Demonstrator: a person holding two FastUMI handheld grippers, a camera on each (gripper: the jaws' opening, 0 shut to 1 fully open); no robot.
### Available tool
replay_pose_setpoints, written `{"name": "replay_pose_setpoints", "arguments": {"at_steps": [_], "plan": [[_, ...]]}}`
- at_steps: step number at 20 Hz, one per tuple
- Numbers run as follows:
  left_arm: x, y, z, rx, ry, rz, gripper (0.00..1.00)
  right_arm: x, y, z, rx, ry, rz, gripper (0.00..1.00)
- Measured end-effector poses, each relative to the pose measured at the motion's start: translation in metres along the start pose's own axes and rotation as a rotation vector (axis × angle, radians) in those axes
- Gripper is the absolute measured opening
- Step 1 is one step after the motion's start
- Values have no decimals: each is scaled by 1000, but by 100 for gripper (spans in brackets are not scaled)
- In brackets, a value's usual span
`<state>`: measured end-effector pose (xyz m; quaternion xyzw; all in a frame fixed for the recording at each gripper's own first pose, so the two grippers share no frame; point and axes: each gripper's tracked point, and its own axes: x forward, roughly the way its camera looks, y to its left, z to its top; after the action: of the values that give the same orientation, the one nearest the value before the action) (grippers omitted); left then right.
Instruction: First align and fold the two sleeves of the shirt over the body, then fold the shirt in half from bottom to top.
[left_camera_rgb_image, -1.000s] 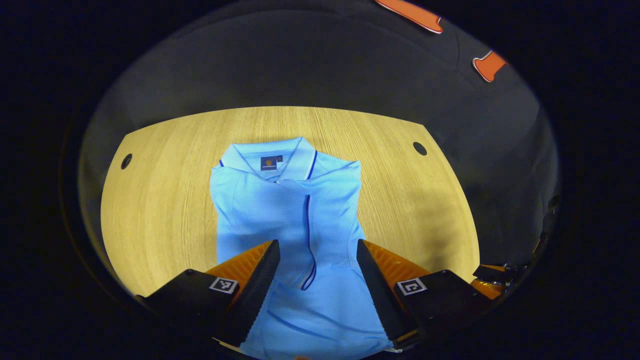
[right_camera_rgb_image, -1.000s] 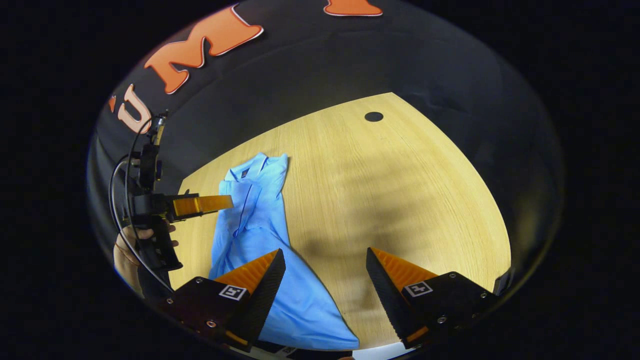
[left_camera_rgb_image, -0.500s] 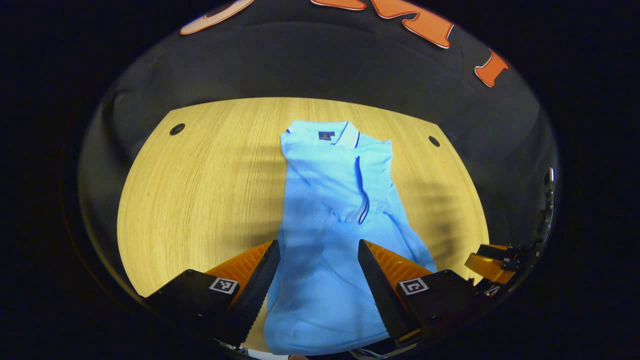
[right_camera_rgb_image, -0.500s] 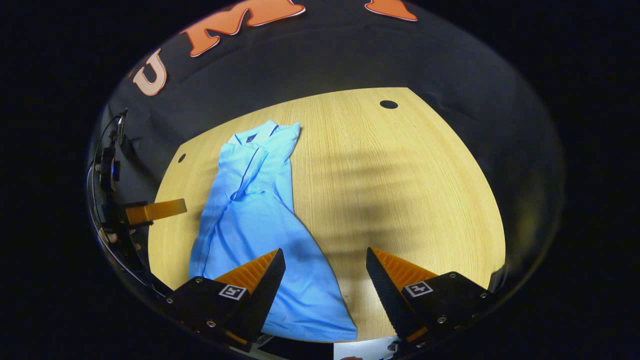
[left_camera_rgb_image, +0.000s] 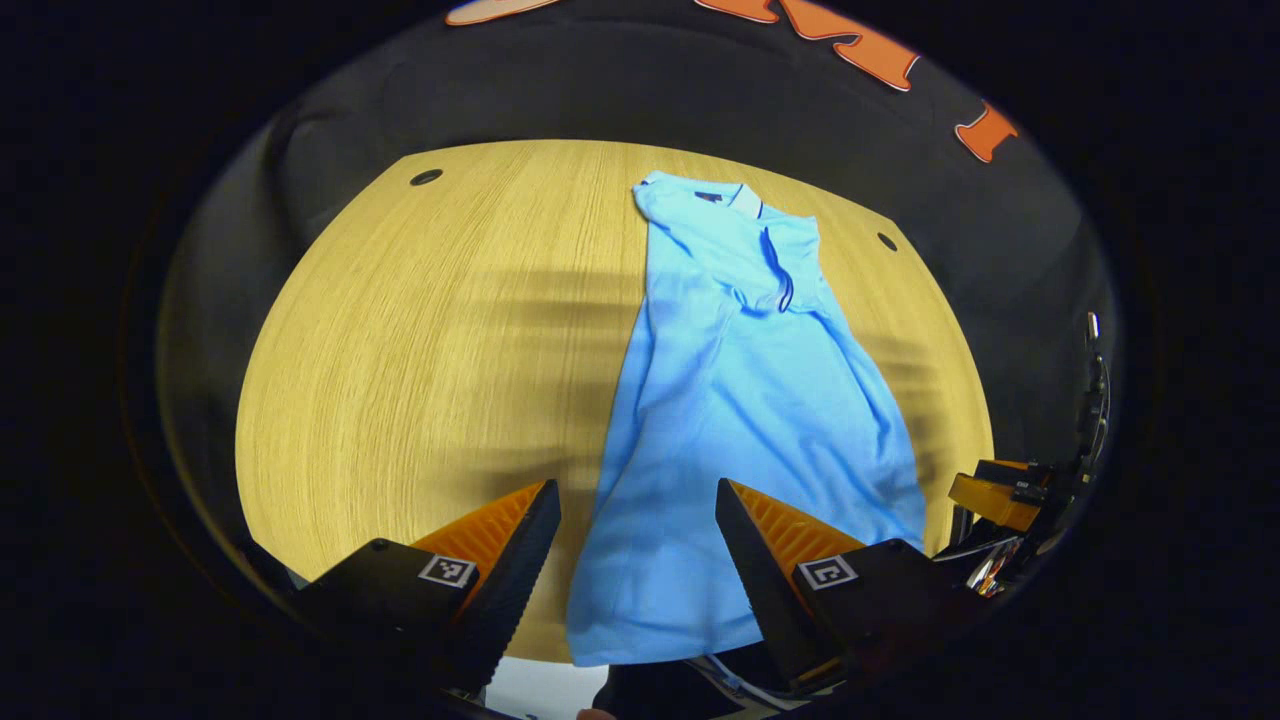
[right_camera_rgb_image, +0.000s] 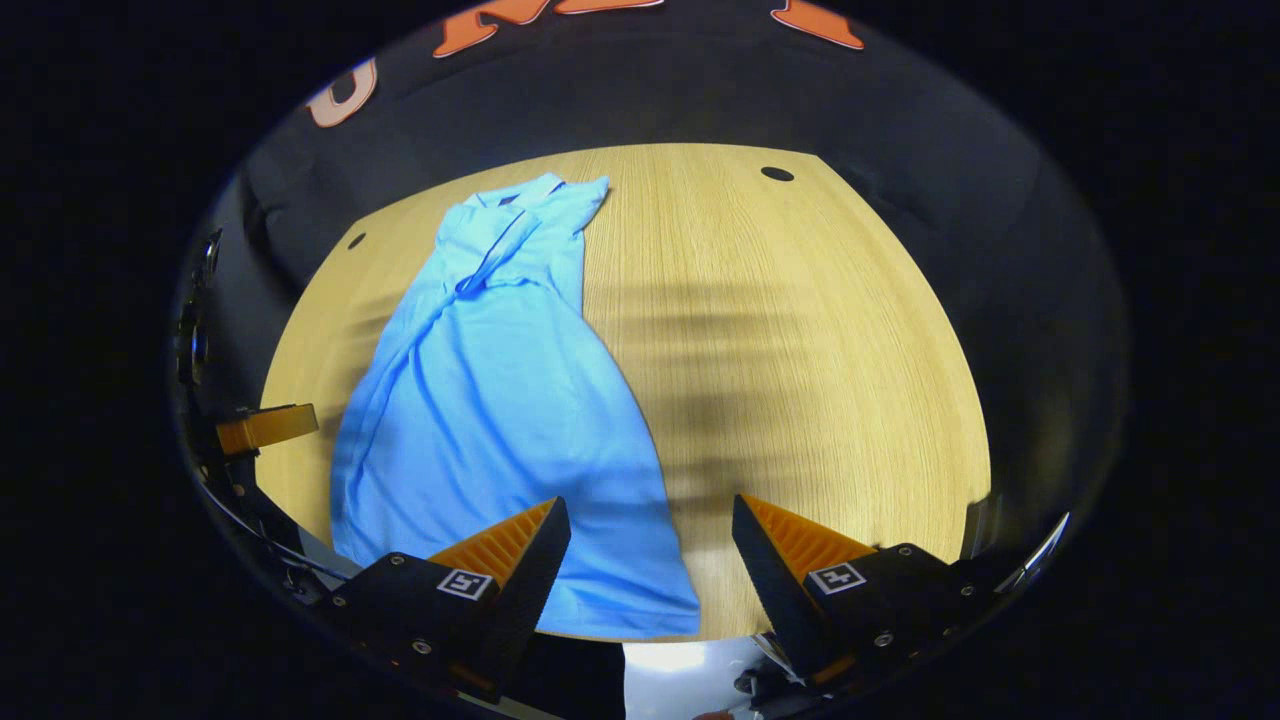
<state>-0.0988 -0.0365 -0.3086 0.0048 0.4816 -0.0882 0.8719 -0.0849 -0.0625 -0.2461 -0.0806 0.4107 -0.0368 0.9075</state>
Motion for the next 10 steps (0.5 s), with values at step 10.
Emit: {"name": "replay_pose_setpoints", "arguments": {"at_steps": [10], "plan": [[-10,21,-82,-7,108,8,100,3,1,-57,-41,111,-17,99]]}}
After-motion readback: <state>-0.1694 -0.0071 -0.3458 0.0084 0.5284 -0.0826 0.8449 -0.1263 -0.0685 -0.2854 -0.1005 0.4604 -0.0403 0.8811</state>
